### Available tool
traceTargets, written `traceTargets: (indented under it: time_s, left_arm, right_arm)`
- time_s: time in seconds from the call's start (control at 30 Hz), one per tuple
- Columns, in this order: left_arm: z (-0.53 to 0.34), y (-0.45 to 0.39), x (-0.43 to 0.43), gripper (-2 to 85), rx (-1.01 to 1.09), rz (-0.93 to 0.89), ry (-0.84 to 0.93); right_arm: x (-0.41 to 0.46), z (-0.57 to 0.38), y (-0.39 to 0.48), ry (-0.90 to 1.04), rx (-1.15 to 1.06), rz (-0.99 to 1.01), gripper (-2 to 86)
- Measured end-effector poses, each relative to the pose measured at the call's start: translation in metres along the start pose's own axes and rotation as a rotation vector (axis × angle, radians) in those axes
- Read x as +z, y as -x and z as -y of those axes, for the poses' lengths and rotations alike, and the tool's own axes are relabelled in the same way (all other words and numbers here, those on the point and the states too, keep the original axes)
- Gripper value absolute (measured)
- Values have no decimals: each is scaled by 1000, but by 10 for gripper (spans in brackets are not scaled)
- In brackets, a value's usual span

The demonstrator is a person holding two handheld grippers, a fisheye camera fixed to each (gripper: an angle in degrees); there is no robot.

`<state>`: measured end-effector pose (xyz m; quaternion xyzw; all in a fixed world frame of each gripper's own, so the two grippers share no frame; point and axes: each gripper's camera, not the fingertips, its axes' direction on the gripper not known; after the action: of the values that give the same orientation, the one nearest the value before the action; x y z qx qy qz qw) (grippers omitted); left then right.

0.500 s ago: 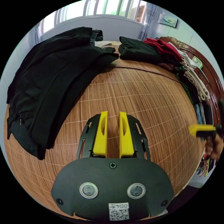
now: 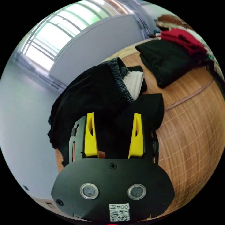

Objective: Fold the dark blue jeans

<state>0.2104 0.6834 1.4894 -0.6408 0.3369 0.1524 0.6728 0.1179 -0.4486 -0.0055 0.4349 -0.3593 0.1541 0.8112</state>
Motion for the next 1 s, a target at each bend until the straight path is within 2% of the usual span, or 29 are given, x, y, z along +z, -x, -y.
traceTargets:
  time_s: [0.13, 0.27, 0.37, 0.63, 0.7, 0.77, 0.83, 1.0]
  left_arm:
    - [29, -4, 4, 175, 92, 17, 72]
    - [44, 10, -9, 127, 134, -73, 79]
    - [48, 35, -20, 107, 82, -109, 57]
    - [72, 54, -3, 164, 106, -158, 189]
    - [76, 51, 1, 129, 109, -84, 215]
    - [76, 55, 3, 93, 103, -113, 226]
    - [74, 66, 2, 68, 69, -176, 213]
    - [24, 122, -26, 32, -140, -342, 24]
  right_arm:
    - [-12, -20, -2, -8, -10, 25, 82]
    - [-26, -39, -7, 3, -8, 73, 74]
    - [-33, -50, -8, -6, -14, 89, 67]
    - [-42, -70, -11, -21, -35, 98, 65]
    - [-42, -75, -14, -16, -26, 98, 61]
    - [-42, -79, -15, -9, -26, 89, 56]
    - [-42, -82, -14, -13, -32, 80, 51]
    - [-40, -86, -9, -15, -52, 79, 46]
